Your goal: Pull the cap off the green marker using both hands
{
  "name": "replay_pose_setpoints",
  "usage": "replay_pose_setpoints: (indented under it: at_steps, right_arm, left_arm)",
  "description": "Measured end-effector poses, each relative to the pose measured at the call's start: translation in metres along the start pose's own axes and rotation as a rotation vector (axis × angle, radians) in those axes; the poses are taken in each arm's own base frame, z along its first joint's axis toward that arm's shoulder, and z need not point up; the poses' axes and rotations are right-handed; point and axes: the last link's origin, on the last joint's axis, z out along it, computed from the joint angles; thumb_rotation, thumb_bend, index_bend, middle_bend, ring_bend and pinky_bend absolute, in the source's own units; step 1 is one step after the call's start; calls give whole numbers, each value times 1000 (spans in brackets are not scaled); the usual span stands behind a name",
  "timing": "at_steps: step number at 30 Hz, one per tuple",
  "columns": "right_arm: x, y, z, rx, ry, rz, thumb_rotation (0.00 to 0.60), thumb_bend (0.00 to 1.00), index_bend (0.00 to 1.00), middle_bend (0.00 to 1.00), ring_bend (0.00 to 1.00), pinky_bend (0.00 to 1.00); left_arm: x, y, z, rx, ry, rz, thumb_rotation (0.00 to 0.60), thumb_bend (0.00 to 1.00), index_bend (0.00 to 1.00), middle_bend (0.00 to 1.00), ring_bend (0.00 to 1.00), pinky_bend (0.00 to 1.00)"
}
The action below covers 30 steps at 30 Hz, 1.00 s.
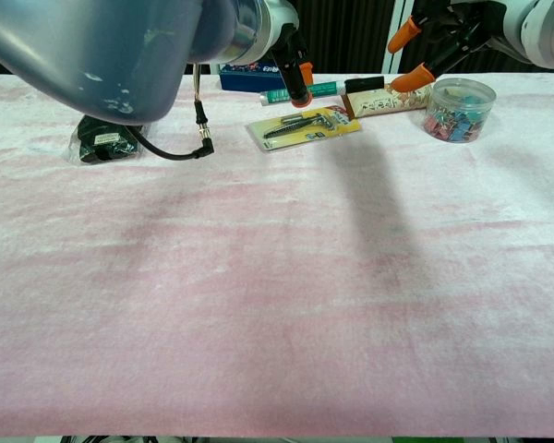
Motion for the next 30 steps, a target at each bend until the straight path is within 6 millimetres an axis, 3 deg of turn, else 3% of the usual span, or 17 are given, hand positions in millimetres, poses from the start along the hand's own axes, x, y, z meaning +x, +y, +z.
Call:
replay_pose_setpoints:
  at_steps: [20, 30]
  right_arm:
    - [3, 2, -4, -9, 12, 2, 600, 158, 419, 0, 57, 153]
    - [-6, 2, -1, -24, 2, 0, 600, 189, 471, 0, 57, 153]
  left_arm:
    - [-3, 11, -5, -5, 10, 8, 600, 481, 623, 299, 0, 0]
    - [-3, 10, -4, -10, 10, 8, 600, 481, 625, 299, 0, 0]
